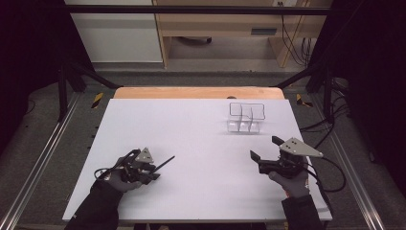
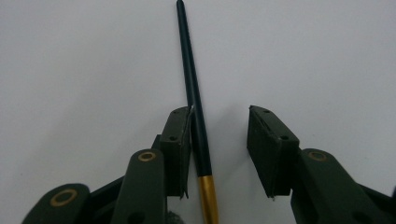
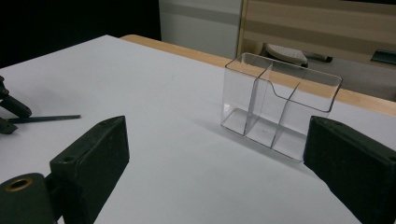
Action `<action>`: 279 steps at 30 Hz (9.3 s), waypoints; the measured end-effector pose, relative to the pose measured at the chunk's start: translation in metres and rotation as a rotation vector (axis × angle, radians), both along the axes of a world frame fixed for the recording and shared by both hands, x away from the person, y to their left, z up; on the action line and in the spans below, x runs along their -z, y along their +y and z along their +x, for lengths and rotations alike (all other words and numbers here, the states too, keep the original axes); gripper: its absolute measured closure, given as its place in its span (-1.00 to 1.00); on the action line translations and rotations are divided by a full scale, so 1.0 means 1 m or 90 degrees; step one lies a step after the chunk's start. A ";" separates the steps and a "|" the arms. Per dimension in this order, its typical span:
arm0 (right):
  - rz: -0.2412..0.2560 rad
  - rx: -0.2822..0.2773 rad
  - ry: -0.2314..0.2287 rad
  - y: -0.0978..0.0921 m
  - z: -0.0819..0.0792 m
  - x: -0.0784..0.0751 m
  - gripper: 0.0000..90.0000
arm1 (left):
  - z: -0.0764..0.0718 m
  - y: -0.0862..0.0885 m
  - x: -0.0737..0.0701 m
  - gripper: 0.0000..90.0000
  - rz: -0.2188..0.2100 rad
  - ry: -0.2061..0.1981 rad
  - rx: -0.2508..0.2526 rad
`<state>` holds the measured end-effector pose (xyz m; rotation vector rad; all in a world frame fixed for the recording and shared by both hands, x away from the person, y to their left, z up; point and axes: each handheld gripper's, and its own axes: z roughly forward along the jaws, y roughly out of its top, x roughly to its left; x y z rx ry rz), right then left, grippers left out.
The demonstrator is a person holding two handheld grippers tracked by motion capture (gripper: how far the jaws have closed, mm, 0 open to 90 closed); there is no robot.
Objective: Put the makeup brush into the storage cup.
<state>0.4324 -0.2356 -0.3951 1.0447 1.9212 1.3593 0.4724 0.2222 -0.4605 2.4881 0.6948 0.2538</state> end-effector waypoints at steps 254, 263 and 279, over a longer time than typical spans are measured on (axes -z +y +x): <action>-0.595 -0.326 -0.141 0.126 -0.030 -0.021 -0.43 | -0.005 -0.132 -0.100 0.83 0.044 0.083 0.202; -0.642 -0.355 -0.160 0.135 -0.034 -0.016 -0.25 | -0.006 -0.141 -0.099 0.83 0.043 0.095 0.216; -0.678 -0.396 -0.183 0.144 -0.034 -0.009 0.06 | -0.007 -0.153 -0.103 0.83 0.044 0.109 0.221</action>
